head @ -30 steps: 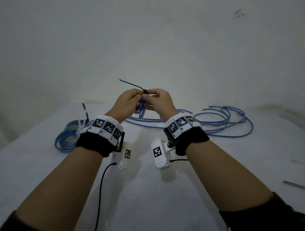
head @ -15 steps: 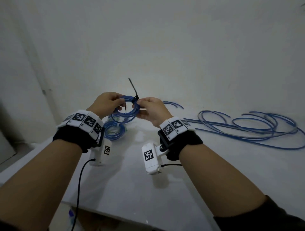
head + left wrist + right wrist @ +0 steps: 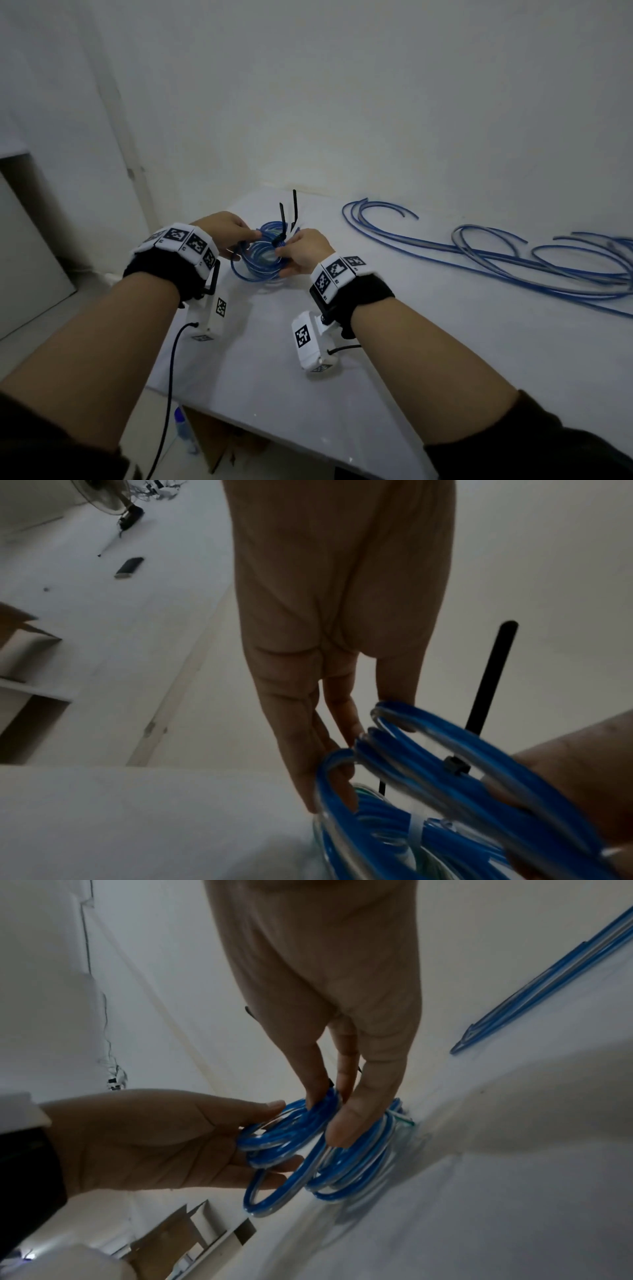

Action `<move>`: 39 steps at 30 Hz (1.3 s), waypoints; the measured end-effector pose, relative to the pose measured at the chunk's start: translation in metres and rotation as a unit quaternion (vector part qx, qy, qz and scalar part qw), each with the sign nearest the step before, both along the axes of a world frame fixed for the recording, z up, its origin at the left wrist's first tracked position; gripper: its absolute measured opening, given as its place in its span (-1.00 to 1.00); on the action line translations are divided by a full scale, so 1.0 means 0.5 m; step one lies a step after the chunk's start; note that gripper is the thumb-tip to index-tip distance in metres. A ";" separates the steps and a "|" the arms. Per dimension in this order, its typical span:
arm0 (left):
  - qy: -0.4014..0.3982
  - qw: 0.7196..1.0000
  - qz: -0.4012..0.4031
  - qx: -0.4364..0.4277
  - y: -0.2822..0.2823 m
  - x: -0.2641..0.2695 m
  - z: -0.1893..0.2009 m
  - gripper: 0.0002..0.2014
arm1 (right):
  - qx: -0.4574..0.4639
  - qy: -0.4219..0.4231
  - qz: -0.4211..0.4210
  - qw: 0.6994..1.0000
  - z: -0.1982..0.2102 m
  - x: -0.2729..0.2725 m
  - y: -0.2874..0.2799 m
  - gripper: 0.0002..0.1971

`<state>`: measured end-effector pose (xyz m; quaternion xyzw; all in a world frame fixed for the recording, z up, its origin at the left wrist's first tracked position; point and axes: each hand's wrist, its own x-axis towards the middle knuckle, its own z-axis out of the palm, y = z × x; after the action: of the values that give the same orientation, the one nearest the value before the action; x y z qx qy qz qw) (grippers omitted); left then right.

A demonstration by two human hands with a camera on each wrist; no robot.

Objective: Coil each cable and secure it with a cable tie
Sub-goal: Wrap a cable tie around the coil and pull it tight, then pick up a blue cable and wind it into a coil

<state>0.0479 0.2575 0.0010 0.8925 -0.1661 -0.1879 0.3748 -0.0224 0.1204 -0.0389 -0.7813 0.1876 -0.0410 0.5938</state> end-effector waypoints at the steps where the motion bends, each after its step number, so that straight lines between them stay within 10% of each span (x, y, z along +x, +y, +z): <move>1: 0.017 1.000 0.004 0.005 0.004 0.003 -0.001 -0.71 | -0.006 0.000 0.006 1.000 -0.006 0.003 0.001 -0.84; 20: -0.195 0.972 -0.082 -0.102 -0.217 -0.083 0.169 -0.79 | -0.134 0.071 -0.062 0.987 0.082 -0.123 -0.230 -0.72; 39: -0.206 0.918 -0.328 0.083 -0.598 -0.241 0.015 -0.77 | -0.449 0.239 0.000 0.861 0.023 -0.384 -0.584 -0.73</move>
<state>-0.0727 -0.0413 0.0086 0.8346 -0.5073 -0.1255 0.1740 -0.2145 -0.1715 -0.0274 -0.9492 0.2845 0.0673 0.1160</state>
